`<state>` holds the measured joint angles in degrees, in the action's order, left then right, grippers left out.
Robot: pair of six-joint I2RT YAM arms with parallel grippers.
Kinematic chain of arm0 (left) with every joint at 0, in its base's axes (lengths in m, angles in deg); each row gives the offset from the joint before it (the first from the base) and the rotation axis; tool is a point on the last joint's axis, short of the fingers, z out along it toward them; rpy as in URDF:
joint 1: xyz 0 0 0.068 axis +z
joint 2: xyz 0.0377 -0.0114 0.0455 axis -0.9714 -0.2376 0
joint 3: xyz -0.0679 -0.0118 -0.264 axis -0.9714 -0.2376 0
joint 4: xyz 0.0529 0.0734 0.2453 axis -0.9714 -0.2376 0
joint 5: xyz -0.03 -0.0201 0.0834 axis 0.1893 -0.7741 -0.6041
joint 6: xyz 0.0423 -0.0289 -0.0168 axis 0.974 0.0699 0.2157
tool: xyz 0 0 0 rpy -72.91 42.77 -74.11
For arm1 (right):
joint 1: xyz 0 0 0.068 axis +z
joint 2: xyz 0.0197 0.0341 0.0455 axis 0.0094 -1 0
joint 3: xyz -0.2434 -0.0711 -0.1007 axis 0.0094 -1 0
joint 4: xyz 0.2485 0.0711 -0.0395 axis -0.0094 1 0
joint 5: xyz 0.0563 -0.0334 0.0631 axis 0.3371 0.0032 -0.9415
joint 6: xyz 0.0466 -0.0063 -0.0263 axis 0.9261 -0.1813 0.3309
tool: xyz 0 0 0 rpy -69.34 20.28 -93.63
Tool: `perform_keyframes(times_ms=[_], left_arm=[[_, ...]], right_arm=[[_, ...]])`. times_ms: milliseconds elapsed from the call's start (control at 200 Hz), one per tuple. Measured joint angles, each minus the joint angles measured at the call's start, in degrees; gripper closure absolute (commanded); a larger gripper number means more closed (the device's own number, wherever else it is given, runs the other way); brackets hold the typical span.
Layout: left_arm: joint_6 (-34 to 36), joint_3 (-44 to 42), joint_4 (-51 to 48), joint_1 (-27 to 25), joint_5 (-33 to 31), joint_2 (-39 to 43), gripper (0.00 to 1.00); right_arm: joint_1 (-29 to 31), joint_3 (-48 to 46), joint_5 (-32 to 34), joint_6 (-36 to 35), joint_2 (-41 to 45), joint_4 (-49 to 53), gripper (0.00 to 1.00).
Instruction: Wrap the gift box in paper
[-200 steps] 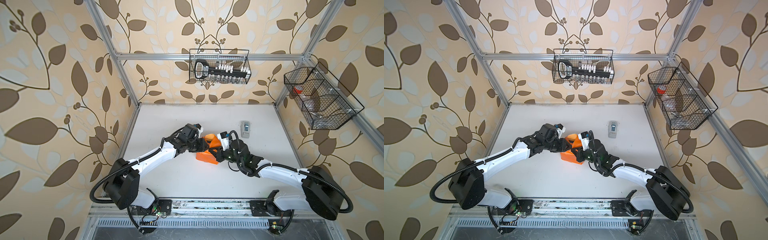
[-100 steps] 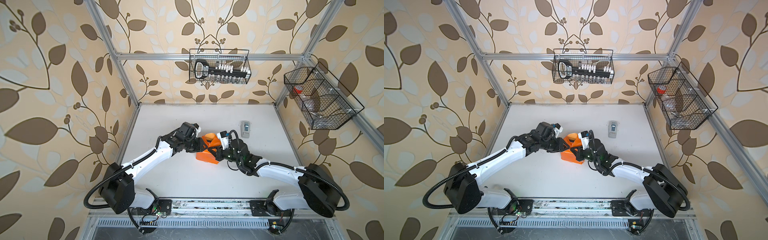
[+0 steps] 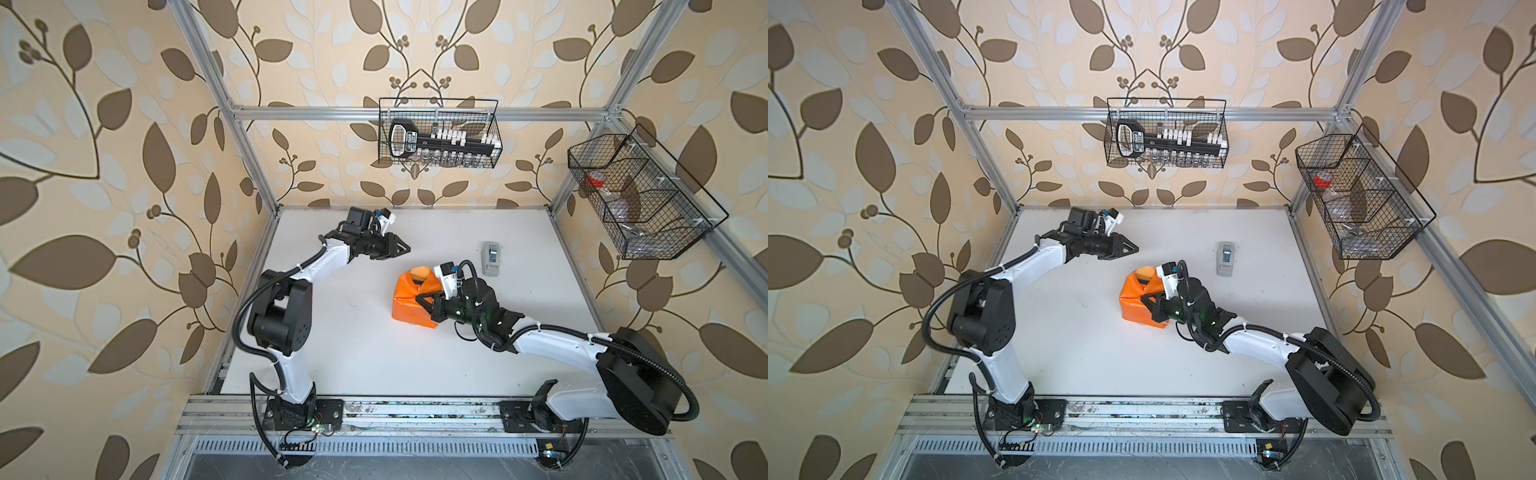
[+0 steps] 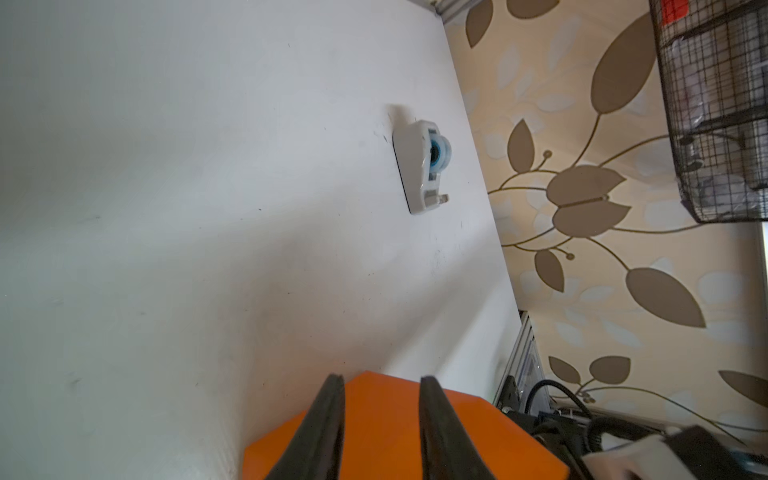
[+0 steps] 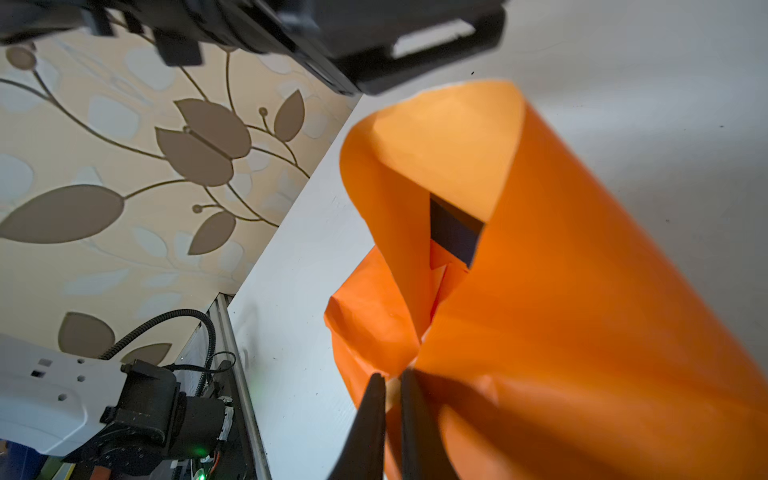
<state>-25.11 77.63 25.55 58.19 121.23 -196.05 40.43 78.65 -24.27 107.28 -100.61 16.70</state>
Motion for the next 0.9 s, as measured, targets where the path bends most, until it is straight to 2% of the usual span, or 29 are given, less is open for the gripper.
perform_keyframes(times_ms=[175, 440, 720, 900], left_arm=[[2.8, -5.9, 6.1, -1.7, 6.9, -0.4, 0.57], [10.5, -6.1, 4.8, -5.7, 10.3, 4.0, 0.56], [17.3, -3.6, -6.3, -6.4, 11.0, 4.5, 0.56], [20.7, -1.6, -12.8, -9.0, 11.0, 4.5, 0.56]], right_arm=[[0.0, 0.0, 0.0, 0.0, 0.0, 0.0, 0.88], [0.0, 0.0, 0.0, 0.0, 0.0, 0.0, 0.88], [0.0, 0.0, 0.0, 0.0, 0.0, 0.0, 0.88], [0.0, 0.0, 0.0, 0.0, 0.0, 0.1, 0.88]])
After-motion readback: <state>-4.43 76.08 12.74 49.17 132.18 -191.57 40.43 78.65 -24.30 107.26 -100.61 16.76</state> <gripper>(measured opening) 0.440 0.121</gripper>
